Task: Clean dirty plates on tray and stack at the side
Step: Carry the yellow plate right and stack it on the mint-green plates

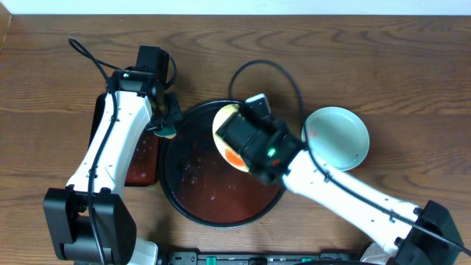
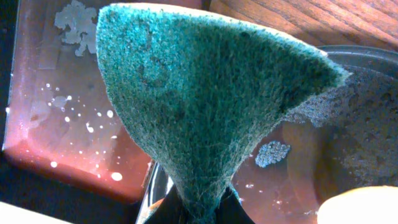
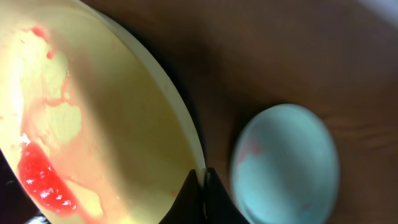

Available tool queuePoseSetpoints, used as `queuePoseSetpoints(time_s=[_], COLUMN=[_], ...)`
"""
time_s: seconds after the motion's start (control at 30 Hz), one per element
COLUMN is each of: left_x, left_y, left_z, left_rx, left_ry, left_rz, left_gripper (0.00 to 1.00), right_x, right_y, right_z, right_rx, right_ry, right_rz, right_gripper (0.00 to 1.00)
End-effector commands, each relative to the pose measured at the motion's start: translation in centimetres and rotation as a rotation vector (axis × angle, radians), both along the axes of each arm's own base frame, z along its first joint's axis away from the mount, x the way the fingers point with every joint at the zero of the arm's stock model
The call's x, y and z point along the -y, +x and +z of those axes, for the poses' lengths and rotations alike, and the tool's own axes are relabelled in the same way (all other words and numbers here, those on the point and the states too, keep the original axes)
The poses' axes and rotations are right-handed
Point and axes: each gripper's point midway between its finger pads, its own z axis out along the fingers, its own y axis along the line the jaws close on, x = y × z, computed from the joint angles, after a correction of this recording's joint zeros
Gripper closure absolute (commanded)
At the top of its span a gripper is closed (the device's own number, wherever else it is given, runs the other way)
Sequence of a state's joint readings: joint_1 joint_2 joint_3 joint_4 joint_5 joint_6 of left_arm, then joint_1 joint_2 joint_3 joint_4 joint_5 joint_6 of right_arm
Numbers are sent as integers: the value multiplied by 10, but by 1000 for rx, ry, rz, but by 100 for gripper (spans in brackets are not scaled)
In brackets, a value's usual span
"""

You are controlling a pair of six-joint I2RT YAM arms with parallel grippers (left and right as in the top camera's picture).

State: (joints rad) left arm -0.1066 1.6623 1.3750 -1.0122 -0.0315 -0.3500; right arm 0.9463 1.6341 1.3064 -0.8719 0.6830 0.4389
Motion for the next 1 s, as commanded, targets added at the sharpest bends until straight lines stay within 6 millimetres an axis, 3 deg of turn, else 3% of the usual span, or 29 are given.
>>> queuePoseSetpoints(time_s=[0.0,0.27,0.43,0.87,0.97], left_x=[-1,-1,-1,-1,-1], left_y=[6,6,6,5,5], left_z=[7,7,7,6,6], left_rx=[25,25,25,24,24], left_ry=[1,2,2,2,2], left_rz=[-9,-9,-9,-9,-9], left_gripper=[93,93,93,93,93], right_x=[9,-1,-3,-4,-7], right_y=[3,-17,-25,-29,-28], right_z=[49,96,115,120,113], right_rx=[270,534,638,668,630], right_ry=[-146,-283,-327,-336,-312], right_rz=[-38,-35,-46,-48,-32], right_gripper=[99,99,99,99,99])
